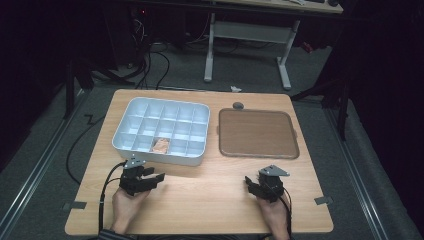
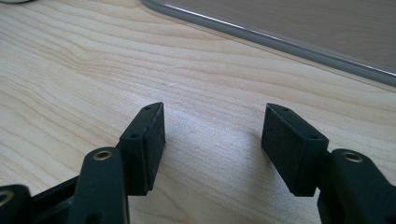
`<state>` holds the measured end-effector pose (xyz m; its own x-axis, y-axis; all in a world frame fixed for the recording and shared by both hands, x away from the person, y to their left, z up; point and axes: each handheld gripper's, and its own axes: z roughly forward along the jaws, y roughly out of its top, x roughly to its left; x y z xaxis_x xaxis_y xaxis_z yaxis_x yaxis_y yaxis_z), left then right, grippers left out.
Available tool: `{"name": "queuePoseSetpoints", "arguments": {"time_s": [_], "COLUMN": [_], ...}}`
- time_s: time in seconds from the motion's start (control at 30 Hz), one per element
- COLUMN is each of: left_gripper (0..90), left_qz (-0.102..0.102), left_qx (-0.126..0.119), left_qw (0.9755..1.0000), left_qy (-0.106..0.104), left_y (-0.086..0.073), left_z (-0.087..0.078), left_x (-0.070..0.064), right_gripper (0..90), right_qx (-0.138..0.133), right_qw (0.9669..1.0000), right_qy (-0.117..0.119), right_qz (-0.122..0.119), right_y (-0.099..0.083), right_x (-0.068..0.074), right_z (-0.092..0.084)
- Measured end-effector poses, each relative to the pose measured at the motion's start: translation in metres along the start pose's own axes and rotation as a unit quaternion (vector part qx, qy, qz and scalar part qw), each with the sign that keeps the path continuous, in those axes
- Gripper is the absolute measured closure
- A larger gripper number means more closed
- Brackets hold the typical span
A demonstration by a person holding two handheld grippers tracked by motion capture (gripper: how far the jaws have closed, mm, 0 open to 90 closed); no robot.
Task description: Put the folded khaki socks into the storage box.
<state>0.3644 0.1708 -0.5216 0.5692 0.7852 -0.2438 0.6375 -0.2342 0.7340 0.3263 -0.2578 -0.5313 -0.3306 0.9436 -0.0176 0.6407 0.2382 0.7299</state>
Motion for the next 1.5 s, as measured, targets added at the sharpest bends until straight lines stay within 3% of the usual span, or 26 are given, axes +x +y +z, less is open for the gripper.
{"name": "queuePoseSetpoints", "arguments": {"time_s": [0.4,0.57,0.87,0.97,1.07,1.5], "left_gripper": [44.9,44.5,41.6,39.3,36.4,34.6], "left_qz": [0.014,0.031,0.046,0.056,0.077,0.075], "left_qx": [0.000,-0.001,-0.008,-0.004,0.003,0.003], "left_qw": [0.9996,0.9984,0.9970,0.9959,0.9930,0.9934], "left_qy": [0.025,0.046,0.061,0.071,0.089,0.087], "left_y": [-0.003,-0.004,-0.006,-0.006,-0.006,-0.006], "left_z": [0.012,0.016,0.018,0.019,0.022,0.022], "left_x": [-0.002,-0.004,-0.007,-0.009,-0.015,-0.015], "right_gripper": [39.9,39.9,39.9,39.8,39.7,39.6], "right_qx": [0.000,0.000,0.000,0.000,0.000,0.000], "right_qw": [1.0000,1.0000,1.0000,1.0000,1.0000,1.0000], "right_qy": [0.000,0.000,0.000,0.000,0.001,0.001], "right_qz": [0.000,0.000,-0.001,-0.001,-0.001,-0.001], "right_y": [0.000,0.000,0.000,0.000,0.000,0.000], "right_x": [0.000,0.000,0.000,0.000,0.000,0.000], "right_z": [0.000,0.000,0.000,0.000,0.000,0.000]}}
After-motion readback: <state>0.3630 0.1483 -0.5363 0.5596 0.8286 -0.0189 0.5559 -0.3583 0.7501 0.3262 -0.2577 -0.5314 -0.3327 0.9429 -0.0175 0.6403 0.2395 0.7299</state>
